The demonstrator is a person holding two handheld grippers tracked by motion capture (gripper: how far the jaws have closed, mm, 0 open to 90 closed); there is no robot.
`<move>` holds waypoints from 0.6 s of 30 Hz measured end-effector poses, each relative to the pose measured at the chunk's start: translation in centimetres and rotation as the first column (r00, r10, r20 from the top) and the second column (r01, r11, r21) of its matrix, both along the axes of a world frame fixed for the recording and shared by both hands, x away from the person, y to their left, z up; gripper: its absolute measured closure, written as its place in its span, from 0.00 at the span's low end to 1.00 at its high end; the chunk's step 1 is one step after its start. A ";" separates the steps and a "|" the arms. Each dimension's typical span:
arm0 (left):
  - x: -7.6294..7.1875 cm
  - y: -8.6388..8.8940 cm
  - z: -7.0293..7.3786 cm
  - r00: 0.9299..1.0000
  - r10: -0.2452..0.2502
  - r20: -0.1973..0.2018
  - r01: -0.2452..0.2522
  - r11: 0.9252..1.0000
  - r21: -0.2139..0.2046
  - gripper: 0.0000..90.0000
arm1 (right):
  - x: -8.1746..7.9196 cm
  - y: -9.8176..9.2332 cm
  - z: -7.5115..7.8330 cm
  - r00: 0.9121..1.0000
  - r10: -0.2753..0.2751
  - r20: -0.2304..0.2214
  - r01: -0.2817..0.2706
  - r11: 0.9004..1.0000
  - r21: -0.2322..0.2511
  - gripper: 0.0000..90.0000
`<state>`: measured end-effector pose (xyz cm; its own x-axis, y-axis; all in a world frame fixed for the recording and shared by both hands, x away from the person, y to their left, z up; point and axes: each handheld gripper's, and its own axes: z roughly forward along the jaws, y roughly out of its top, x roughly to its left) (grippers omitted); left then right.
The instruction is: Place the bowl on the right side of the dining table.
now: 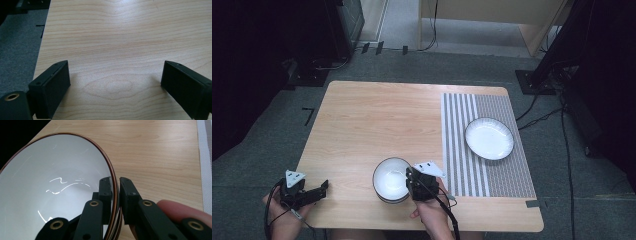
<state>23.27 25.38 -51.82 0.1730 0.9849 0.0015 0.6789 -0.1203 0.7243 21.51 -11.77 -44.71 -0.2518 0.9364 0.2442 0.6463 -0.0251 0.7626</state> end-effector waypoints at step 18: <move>0.0 0.0 0.0 1.000 0.000 0.000 0.000 1.000 0.001 0.09 | 0.1 -0.9 1.8 1.000 -0.004 0.013 0.003 0.999 0.049 0.93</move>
<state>23.27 25.38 -51.81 0.1732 0.9849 0.0019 0.6792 -0.1209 0.7239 21.57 -12.67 -42.94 -0.2523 0.9243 0.2864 0.6361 -0.0646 0.7689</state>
